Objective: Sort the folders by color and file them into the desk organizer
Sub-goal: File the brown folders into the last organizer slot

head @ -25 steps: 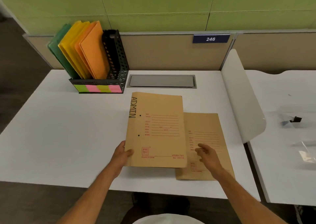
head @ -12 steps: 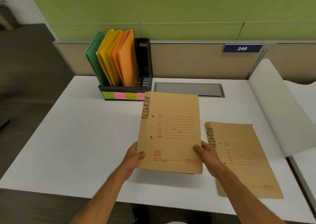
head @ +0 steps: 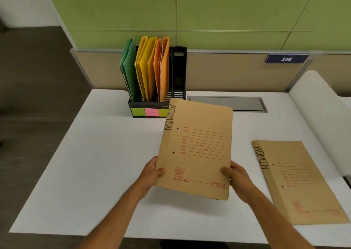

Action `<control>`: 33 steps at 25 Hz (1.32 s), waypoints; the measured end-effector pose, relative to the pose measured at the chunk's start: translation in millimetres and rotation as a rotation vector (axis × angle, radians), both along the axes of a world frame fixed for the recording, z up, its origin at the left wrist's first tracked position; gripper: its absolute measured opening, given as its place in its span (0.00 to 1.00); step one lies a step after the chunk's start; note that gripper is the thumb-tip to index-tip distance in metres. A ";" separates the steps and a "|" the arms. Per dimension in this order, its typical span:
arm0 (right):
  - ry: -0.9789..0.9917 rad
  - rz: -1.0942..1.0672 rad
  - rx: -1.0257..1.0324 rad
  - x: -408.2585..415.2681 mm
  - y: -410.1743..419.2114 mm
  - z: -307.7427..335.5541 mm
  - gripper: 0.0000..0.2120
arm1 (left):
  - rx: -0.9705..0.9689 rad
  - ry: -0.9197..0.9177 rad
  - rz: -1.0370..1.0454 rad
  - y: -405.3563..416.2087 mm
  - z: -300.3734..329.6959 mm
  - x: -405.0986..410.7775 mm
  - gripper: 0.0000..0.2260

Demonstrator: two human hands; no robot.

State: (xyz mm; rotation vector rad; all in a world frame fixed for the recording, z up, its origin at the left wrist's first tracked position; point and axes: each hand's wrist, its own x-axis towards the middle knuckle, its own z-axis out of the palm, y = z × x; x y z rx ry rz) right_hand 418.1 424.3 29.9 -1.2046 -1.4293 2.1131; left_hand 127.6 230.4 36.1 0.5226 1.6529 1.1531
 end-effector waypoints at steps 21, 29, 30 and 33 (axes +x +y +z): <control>0.074 -0.175 0.325 -88.6 53.2 82.1 0.11 | -0.044 0.583 -0.152 122.7 35.0 -116.9 0.28; 0.026 -0.397 0.592 -151.7 93.7 127.2 0.10 | -0.133 1.108 -0.528 227.7 36.5 -153.0 0.38; 0.009 -0.404 0.612 -162.2 99.6 130.7 0.09 | -0.163 1.137 -0.556 236.2 32.4 -156.7 0.39; -0.022 -0.422 0.686 -199.1 116.1 143.4 0.10 | -0.254 1.164 -0.579 246.6 14.7 -164.9 0.39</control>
